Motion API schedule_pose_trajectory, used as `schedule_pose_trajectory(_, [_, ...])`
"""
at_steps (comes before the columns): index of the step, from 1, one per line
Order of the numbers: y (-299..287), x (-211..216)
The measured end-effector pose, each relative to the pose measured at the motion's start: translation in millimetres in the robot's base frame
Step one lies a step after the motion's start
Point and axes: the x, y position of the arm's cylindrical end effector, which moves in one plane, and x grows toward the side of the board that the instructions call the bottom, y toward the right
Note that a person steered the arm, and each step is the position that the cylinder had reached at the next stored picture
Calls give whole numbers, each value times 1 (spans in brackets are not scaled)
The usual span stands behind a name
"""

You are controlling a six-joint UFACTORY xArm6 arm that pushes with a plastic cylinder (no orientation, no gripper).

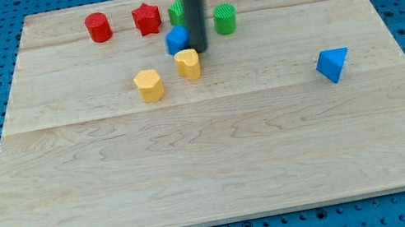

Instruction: Push the blue cube at the bottom of the red circle

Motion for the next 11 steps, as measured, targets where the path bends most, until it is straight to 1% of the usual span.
schedule_pose_trajectory(1, [-45,-3])
schedule_pose_trajectory(2, [-35,8])
schedule_pose_trajectory(6, [-34,1])
schedule_pose_trajectory(7, [-34,-25])
schedule_pose_trajectory(8, [-34,-31])
schedule_pose_trajectory(9, [-50,-36])
schedule_pose_trajectory(10, [-34,-38])
schedule_pose_trajectory(11, [-30,-70])
